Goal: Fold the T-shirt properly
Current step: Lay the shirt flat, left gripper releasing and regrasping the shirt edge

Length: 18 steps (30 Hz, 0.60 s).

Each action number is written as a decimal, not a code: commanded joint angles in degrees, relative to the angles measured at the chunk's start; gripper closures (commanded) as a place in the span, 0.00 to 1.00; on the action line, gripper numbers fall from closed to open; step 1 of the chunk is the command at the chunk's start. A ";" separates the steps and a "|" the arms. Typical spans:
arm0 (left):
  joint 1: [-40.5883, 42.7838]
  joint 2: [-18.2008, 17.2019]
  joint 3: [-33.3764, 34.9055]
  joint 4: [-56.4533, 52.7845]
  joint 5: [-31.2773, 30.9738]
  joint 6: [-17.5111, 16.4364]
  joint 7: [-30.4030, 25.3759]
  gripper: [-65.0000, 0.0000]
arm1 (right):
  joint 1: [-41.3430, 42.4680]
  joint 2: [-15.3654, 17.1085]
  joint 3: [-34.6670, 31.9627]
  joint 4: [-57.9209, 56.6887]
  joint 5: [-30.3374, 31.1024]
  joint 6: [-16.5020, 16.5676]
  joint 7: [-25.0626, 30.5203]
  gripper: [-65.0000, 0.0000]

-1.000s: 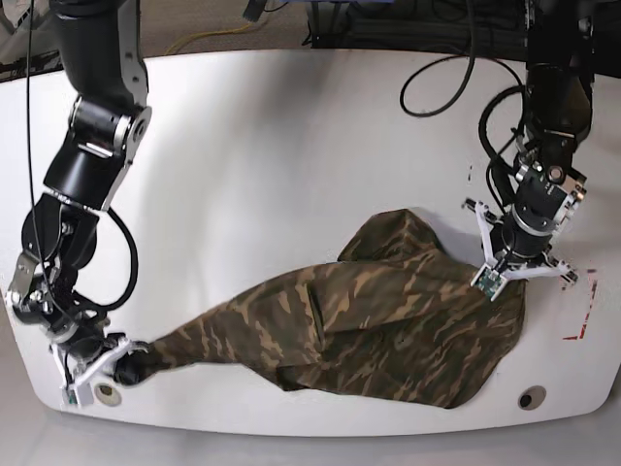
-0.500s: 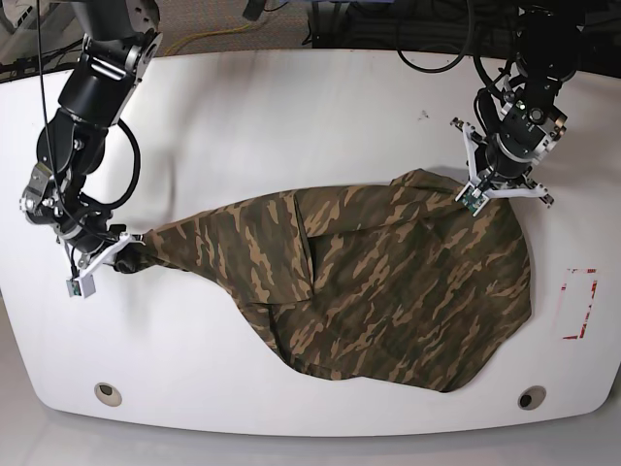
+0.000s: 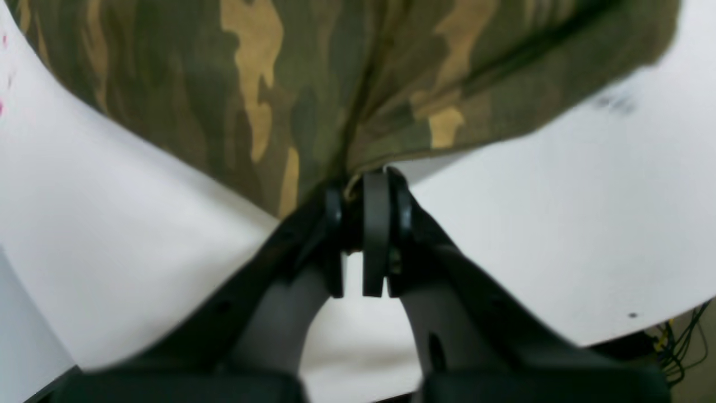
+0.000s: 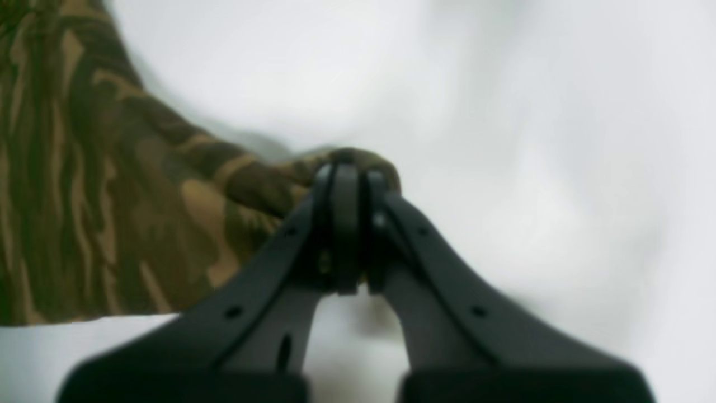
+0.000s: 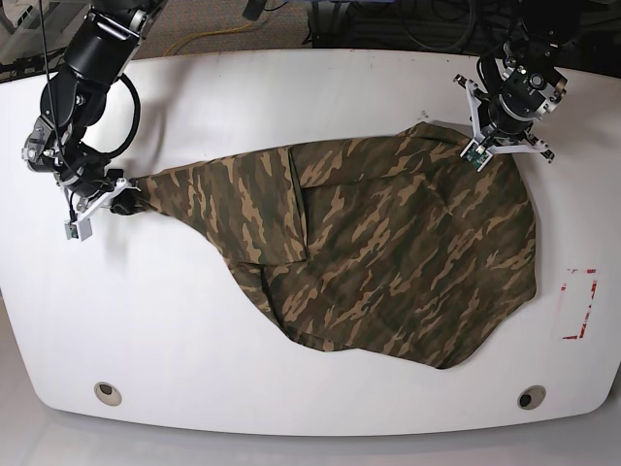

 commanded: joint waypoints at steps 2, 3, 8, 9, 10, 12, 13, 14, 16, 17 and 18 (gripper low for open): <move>-0.15 0.04 -0.42 1.04 -0.14 0.15 -0.86 0.81 | 0.28 0.85 0.22 1.29 1.09 0.22 1.53 1.00; -0.15 0.04 -0.42 1.04 -0.22 0.07 -0.86 0.71 | 0.19 0.85 0.22 1.38 1.09 0.22 1.61 1.00; -0.41 1.88 -0.60 1.04 -0.31 -2.31 -1.04 0.37 | -0.51 0.50 0.22 4.02 1.00 0.22 1.61 1.00; -0.41 2.32 -0.86 1.13 -0.31 -3.54 -1.04 0.36 | -0.95 0.41 0.22 4.63 1.00 0.22 1.61 1.00; -0.50 3.11 -1.57 1.22 -0.40 -5.38 -1.30 0.37 | -1.30 -0.20 0.22 5.51 1.00 0.22 1.61 1.00; -0.94 4.61 -3.24 1.22 -0.40 -8.90 -2.80 0.39 | -1.56 -0.73 0.22 7.09 1.00 0.22 1.61 1.00; -1.20 5.75 -5.17 1.22 -0.40 -11.63 -3.94 0.39 | -1.65 -1.08 0.22 8.06 1.00 0.14 1.61 1.00; -1.47 6.54 -6.84 1.13 -0.40 -13.82 -4.64 0.38 | -1.65 -1.43 0.22 8.59 0.92 0.14 1.61 1.00; -1.73 7.77 -10.18 1.13 -0.40 -18.13 -5.52 0.39 | -1.74 -2.05 0.22 9.47 0.83 -0.04 1.61 1.00; -2.26 8.21 -12.82 1.13 -0.40 -18.26 -5.61 0.39 | -1.83 -2.23 0.22 9.64 0.83 -0.04 1.61 1.00; -2.87 8.48 -14.67 1.13 -0.40 -18.26 -5.52 0.39 | -1.83 -2.23 0.22 9.64 0.83 -0.04 1.61 1.00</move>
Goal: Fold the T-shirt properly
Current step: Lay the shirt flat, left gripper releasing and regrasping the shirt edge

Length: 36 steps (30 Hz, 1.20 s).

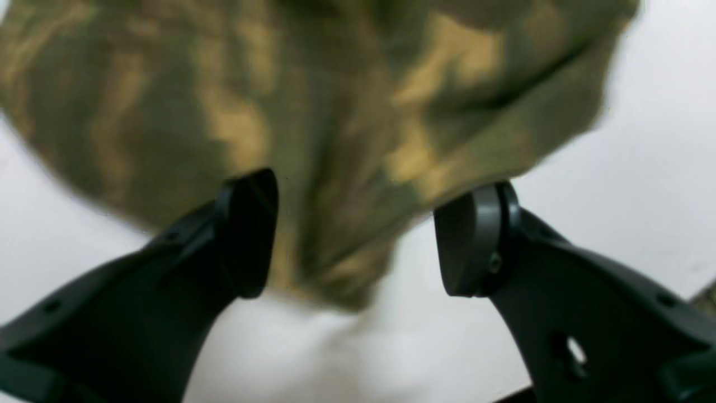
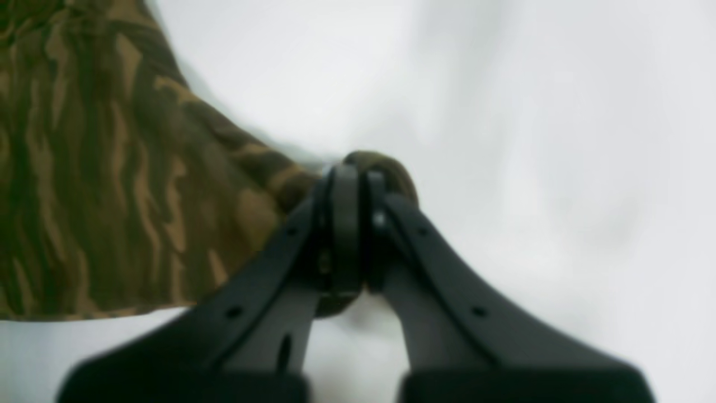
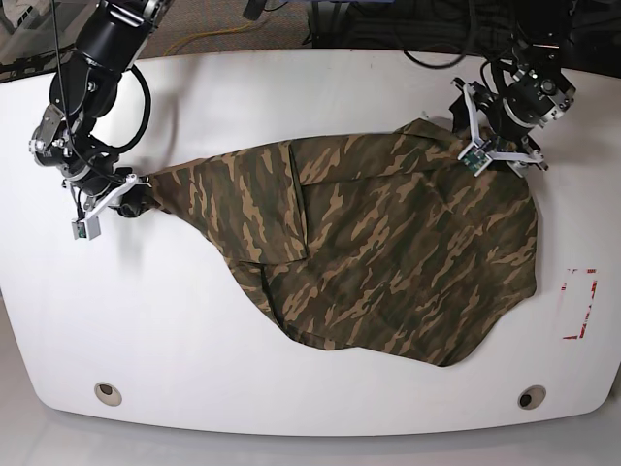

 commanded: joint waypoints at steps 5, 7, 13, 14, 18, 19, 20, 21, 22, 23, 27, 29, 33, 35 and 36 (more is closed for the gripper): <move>-4.44 0.11 -14.84 0.73 -2.23 0.01 -0.41 0.39 | 0.88 0.81 0.29 1.45 1.07 -0.04 1.13 1.00; -6.29 0.11 -19.59 -0.06 -5.66 0.01 -0.41 0.39 | 0.79 0.81 0.20 1.36 1.07 0.05 1.13 1.00; -11.57 0.02 -27.94 -2.52 -9.00 0.01 3.46 0.39 | 0.79 -0.16 0.03 1.36 1.07 0.05 1.05 1.00; -12.09 0.02 -28.38 -2.52 -9.17 0.01 4.43 0.39 | 0.88 -0.24 0.03 1.36 1.07 0.05 1.05 1.00; -14.29 0.02 -30.84 -2.52 -9.26 0.01 8.74 0.39 | 1.06 -0.59 0.03 1.36 1.07 0.14 1.05 1.00; -14.99 0.02 -31.63 -2.70 -9.17 0.01 9.18 0.39 | 1.06 -0.68 -0.06 1.36 1.07 0.14 1.05 1.00; -15.43 0.02 -32.07 -2.96 -8.82 0.01 9.26 0.39 | 1.06 -0.77 -0.06 1.36 1.07 0.14 1.05 1.00; -15.87 0.02 -32.33 -3.40 -8.73 0.01 9.26 0.39 | 1.06 -0.77 -0.06 1.36 1.07 0.14 1.05 1.00; -16.14 0.02 -32.42 -4.28 -8.73 0.01 9.26 0.39 | 1.06 -0.77 -0.06 1.36 1.07 0.14 1.05 1.00; -16.75 0.02 -32.42 -6.04 -8.73 0.01 9.26 0.39 | 1.06 -0.77 -0.06 1.27 1.07 0.14 1.05 1.00; -20.18 0.02 -32.60 -14.12 -8.73 0.01 9.09 0.39 | 1.06 -0.86 -0.06 1.27 1.07 0.14 1.05 1.00; -21.41 -0.25 -32.60 -17.73 -8.73 0.01 8.83 0.39 | 1.06 -0.86 -0.06 1.27 1.07 0.14 1.05 1.00; -23.52 -0.95 -32.42 -25.55 -8.12 0.01 4.08 0.39 | 0.88 -0.86 -0.06 1.27 1.07 0.14 1.05 1.00; -24.05 -1.65 -32.07 -29.25 -7.15 0.01 1.97 0.39 | 0.79 -0.86 -0.06 1.27 1.07 0.14 1.05 1.00; -24.84 -1.74 -31.37 -31.09 -6.97 0.01 1.09 0.39 | 0.79 -0.86 -0.06 1.27 1.07 0.14 1.05 1.00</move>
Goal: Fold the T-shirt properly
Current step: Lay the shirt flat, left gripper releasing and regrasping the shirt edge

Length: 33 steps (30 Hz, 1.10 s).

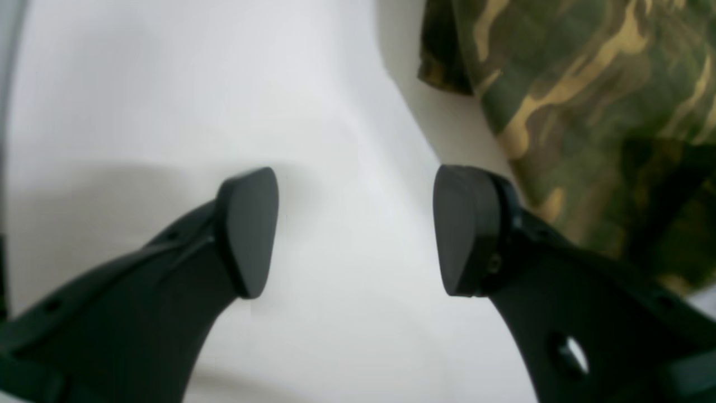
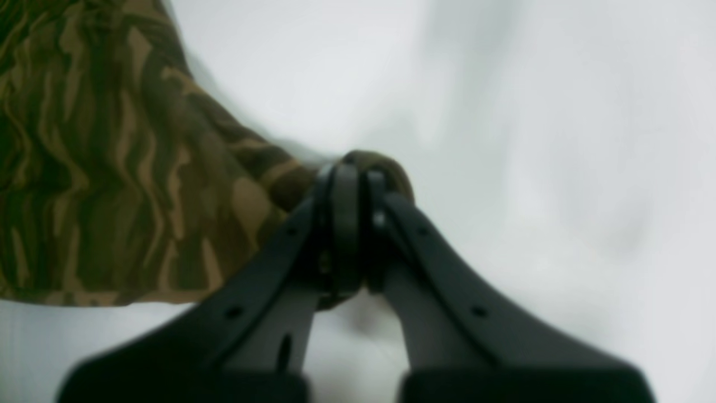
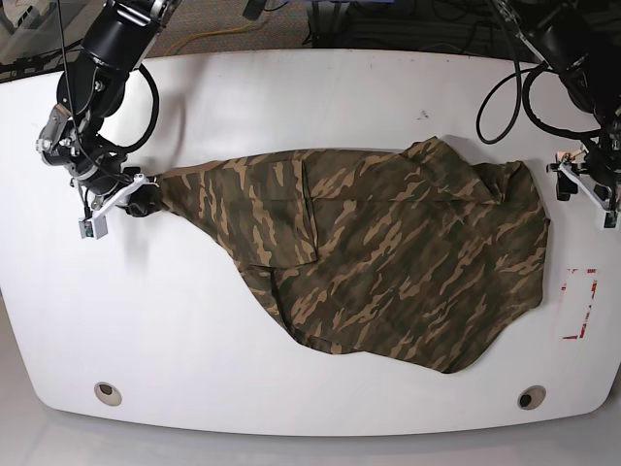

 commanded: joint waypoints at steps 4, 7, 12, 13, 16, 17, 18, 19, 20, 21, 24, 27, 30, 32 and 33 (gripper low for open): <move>-4.77 -1.90 2.52 -8.51 0.09 0.12 -4.19 0.39 | 0.86 0.87 0.09 1.03 1.09 0.14 1.26 1.00; -6.71 -2.86 2.79 -12.82 0.09 0.12 -5.16 0.39 | 0.95 0.87 0.09 1.03 1.09 0.14 1.26 1.00; -8.90 -3.04 2.87 -15.28 -0.09 0.12 -5.42 0.39 | 1.12 -0.19 0.09 1.03 0.91 0.14 1.26 1.00; -9.26 -2.95 2.87 -15.28 0.09 0.12 -5.42 0.39 | 1.12 -0.27 0.09 1.03 0.91 0.14 1.26 1.00; -9.78 -2.78 2.96 -15.36 0.17 0.12 -5.42 0.39 | 1.12 -0.54 0.09 1.03 0.91 0.14 1.26 1.00; -10.05 -2.69 3.14 -15.63 0.17 0.12 -5.42 0.39 | 1.12 -0.63 0.09 1.03 0.91 0.14 1.26 1.00; -10.14 -2.69 3.49 -16.07 0.17 0.12 -5.42 0.39 | 1.12 -0.63 0.09 1.03 0.91 0.14 1.26 1.00; -10.57 -2.69 4.28 -16.86 0.09 0.12 -5.42 0.39 | 1.12 -0.71 0.09 1.03 1.00 0.14 1.26 1.00; -11.10 -2.69 4.63 -17.65 0.09 0.12 -5.42 0.39 | 1.12 -0.71 0.09 1.03 1.00 0.14 1.26 1.00; -11.45 -2.69 4.81 -18.18 0.09 0.12 -5.42 0.39 | 1.04 -0.80 0.09 1.03 1.00 0.14 1.26 1.00; -12.51 -2.69 4.98 -20.55 0.00 0.12 -5.42 0.39 | 1.04 -1.33 0.09 1.03 0.91 0.14 1.26 1.00; -13.12 -2.69 5.25 -21.52 0.00 0.12 -5.51 0.39 | 0.95 -1.33 0.09 1.03 0.91 0.14 1.26 1.00; -13.30 -2.60 5.34 -21.69 -0.09 0.12 -5.51 0.39 | 0.95 -1.15 0.09 1.03 0.91 0.14 1.26 1.00; -13.56 -2.25 5.34 -21.69 -0.09 0.12 -5.51 0.39 | 0.95 -1.15 0.09 1.03 0.91 0.14 1.26 1.00; -14.09 -1.54 5.34 -21.69 0.09 0.12 -5.51 0.39 | 0.95 -1.07 0.09 1.03 0.91 0.14 1.26 1.00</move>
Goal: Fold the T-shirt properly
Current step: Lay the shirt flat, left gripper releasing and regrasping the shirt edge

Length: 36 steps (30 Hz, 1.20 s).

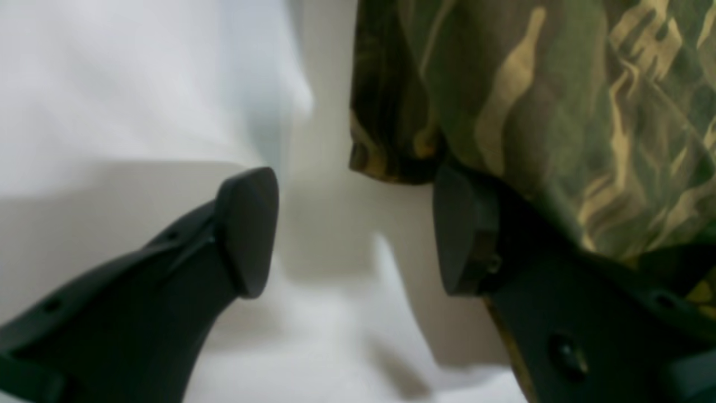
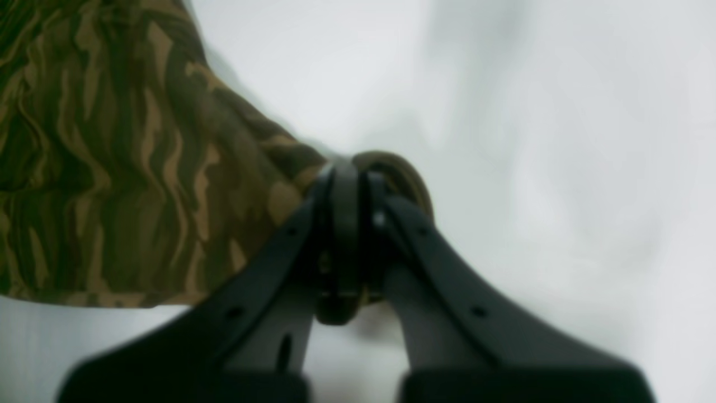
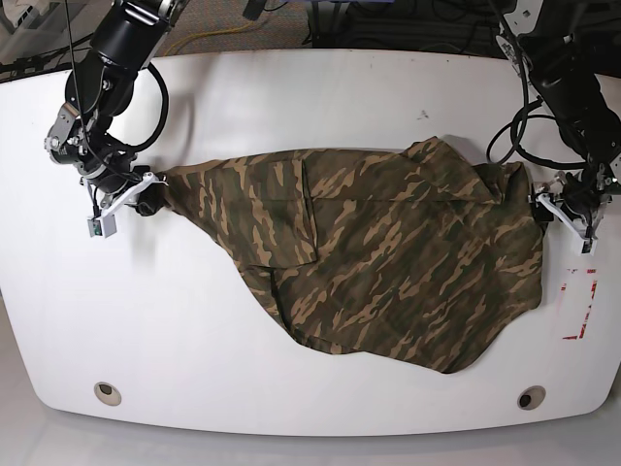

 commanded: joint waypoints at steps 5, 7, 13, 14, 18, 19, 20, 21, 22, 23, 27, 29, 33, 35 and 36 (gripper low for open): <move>-2.53 0.49 -0.02 0.51 -0.68 -0.06 -1.29 0.39 | 0.75 1.03 0.09 1.05 0.94 0.14 1.29 1.00; -2.71 0.49 0.07 -0.90 -0.77 -0.06 -1.29 0.39 | 0.75 0.94 0.09 1.05 0.94 0.14 1.29 1.00; -3.94 0.58 0.07 -1.95 -1.12 -0.06 -1.64 0.39 | 0.75 0.94 0.09 1.05 0.94 0.14 1.29 1.00; -4.03 0.58 0.07 -1.95 -1.12 -0.06 -1.64 0.41 | 0.75 0.86 0.09 1.05 0.94 0.14 1.29 1.00; -4.11 1.11 0.07 -1.95 -0.68 -0.06 -1.73 0.69 | 0.75 0.86 0.09 1.05 0.94 0.14 1.29 1.00; -4.11 1.28 0.07 -1.95 -0.68 -0.06 -1.73 0.80 | 0.75 0.86 0.09 1.05 0.94 0.14 1.29 1.00; -4.11 1.28 0.07 -1.95 -0.68 0.60 -1.73 0.87 | 0.75 0.86 0.09 1.05 0.94 0.14 1.29 1.00; -4.03 1.28 0.24 -1.95 -0.68 2.45 -1.99 0.97 | 0.75 0.86 0.09 1.05 0.94 0.14 1.29 1.00; -3.85 1.28 0.77 -1.95 -0.68 3.24 -2.26 1.00 | 0.75 0.86 0.09 1.05 0.94 0.14 1.29 1.00; -3.76 1.28 1.56 -1.95 -0.77 4.12 -2.87 1.00 | 0.75 0.77 0.09 1.05 0.94 0.14 1.29 1.00; -2.53 1.28 2.97 -1.34 -1.03 4.12 -3.49 0.99 | 0.75 0.68 0.09 1.05 0.94 0.14 1.29 1.00; -1.39 1.28 2.97 1.65 -1.12 4.12 -3.49 0.99 | 0.75 0.68 0.09 1.05 1.02 0.14 1.29 1.00; 1.25 1.28 2.97 8.42 -0.94 4.12 -3.31 0.99 | 0.75 0.86 0.09 1.23 1.02 0.14 1.29 1.00; 3.53 1.11 2.97 11.94 -0.77 4.12 -2.61 0.99 | 0.75 0.86 0.09 1.23 1.02 0.14 1.29 1.00; 4.32 0.93 2.88 13.26 -0.77 4.12 -1.91 0.99 | 0.75 0.94 0.09 1.23 1.02 0.14 1.29 1.00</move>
